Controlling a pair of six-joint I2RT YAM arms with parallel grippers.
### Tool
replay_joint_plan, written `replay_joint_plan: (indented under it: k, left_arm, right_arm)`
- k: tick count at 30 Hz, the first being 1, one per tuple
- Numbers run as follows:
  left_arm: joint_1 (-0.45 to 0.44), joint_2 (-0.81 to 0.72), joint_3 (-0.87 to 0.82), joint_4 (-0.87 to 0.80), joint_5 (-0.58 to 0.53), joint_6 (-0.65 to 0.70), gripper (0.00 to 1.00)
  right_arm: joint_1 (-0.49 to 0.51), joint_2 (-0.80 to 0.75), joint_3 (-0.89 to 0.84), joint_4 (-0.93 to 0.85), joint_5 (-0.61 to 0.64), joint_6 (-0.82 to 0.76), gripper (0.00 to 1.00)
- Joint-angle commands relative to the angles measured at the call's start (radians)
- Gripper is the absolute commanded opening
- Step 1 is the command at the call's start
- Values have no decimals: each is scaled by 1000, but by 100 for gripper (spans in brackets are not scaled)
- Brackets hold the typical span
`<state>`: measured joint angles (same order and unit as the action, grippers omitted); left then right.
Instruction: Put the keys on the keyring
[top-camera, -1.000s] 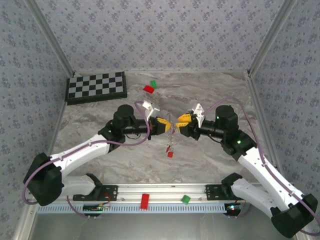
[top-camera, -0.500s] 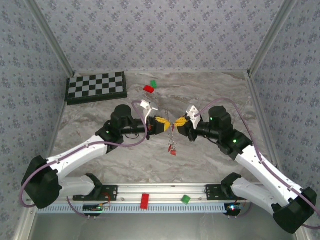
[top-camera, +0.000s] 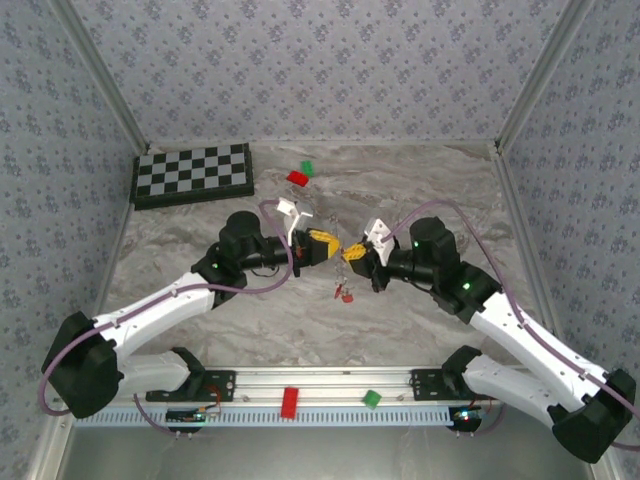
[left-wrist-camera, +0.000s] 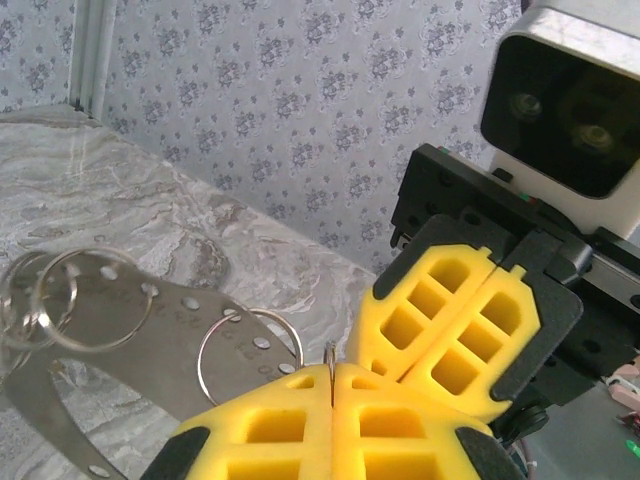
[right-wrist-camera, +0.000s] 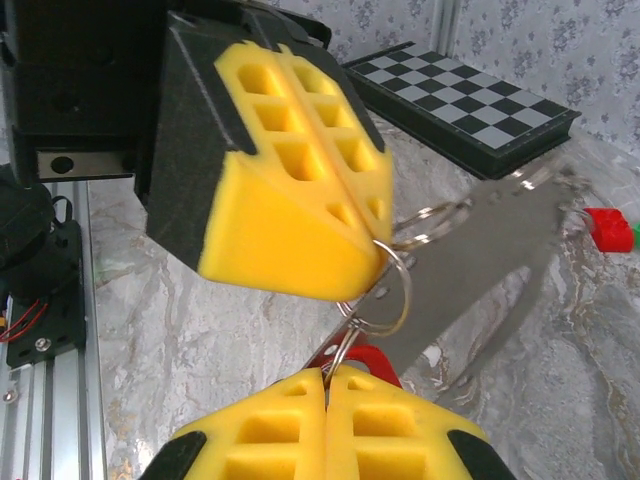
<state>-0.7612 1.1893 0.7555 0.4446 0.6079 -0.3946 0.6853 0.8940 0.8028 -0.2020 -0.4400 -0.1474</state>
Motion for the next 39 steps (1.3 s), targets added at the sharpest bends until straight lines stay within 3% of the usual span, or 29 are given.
replay_joint_plan:
  k: [1, 5, 8, 18, 23, 29, 39]
  left_arm:
    - [-7, -10, 5, 124, -7, -33, 0]
    - [-13, 2, -5, 154, -8, -47, 0]
    - [-13, 6, -15, 174, -19, -55, 0]
    - [-12, 15, -13, 198, -10, -55, 0]
    - [-12, 23, -13, 215, -4, -67, 0]
    - [-13, 17, -15, 217, -5, -70, 0]
    - [-12, 1, -16, 209, -10, -64, 0]
  right_arm:
    - [30, 11, -6, 2, 12, -12, 0]
    - [41, 20, -6, 7, 25, -11, 2]
    - [42, 2, -22, 9, 43, 5, 17]
    - [-73, -156, -150, 195, -24, 204, 41]
    - [-186, -136, -181, 422, -177, 402, 42]
    - [-207, -23, -175, 633, -275, 559, 40]
    - [-203, 67, -171, 690, -322, 593, 26]
